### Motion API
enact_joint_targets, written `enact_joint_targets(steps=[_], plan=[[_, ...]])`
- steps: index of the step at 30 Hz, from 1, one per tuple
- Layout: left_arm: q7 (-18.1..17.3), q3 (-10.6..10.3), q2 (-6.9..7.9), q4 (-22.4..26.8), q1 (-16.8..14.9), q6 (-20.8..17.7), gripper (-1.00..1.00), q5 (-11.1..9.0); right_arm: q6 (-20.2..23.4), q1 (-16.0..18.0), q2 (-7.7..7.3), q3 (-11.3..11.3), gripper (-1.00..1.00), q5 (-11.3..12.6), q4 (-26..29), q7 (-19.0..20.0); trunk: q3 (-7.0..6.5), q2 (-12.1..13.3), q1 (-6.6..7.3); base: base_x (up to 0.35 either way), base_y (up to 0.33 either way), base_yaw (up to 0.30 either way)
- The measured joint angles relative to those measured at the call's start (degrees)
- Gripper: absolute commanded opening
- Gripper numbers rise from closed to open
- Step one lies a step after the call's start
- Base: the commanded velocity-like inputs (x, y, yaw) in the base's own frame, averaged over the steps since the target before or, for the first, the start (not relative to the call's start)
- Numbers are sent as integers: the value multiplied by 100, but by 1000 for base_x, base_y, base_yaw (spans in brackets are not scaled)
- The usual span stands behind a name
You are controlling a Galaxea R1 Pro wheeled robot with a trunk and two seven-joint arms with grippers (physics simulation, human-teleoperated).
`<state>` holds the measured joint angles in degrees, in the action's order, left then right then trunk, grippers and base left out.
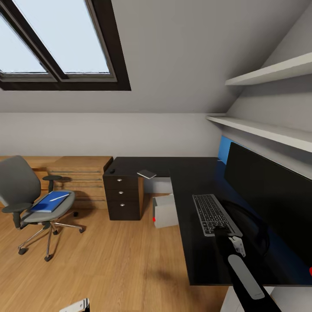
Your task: In the bedroom, organize the workspace by keeping the computer under the desk, ensuring the monitor is on the desk, placing the keyboard on the desk next to the monitor, placing the mouse on the desk next to the keyboard, moving the folder from the swivel chair onto the desk next to the mouse, stacking the notebook on top of the folder with the pen on top of the notebook, and positioning the swivel chair next to the desk.
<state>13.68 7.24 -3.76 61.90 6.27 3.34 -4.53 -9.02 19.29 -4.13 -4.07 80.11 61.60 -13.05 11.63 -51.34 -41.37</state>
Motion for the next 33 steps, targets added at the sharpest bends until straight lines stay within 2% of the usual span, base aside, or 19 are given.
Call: enact_joint_targets(steps=[33], plan=[[2,3,10,-25,0,-1,100,2,7,0,0,2,-100,4,2,-5,0,0,0,-16,-16,0]])
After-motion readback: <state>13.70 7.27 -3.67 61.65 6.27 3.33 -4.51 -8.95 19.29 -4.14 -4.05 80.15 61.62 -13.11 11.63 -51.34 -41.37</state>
